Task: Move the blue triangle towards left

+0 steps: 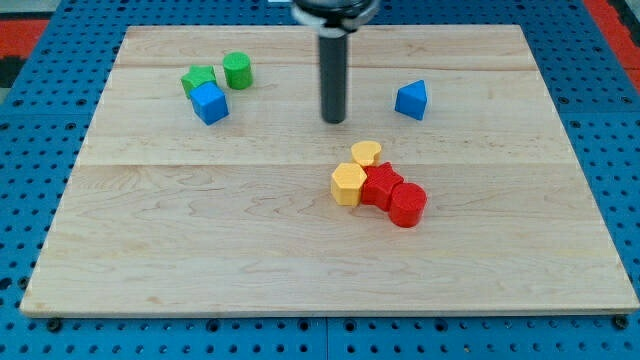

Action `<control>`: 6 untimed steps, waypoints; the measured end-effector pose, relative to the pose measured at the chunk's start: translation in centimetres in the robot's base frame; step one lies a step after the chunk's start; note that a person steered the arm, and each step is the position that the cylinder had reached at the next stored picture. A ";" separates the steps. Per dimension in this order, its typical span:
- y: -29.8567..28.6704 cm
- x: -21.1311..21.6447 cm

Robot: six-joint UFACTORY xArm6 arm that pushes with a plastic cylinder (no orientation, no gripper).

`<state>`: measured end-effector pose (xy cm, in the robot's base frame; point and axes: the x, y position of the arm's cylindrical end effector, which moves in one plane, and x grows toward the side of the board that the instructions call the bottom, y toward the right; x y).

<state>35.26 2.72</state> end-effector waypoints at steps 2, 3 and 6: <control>7.0 -6.2; 15.2 -3.3; -4.0 -3.6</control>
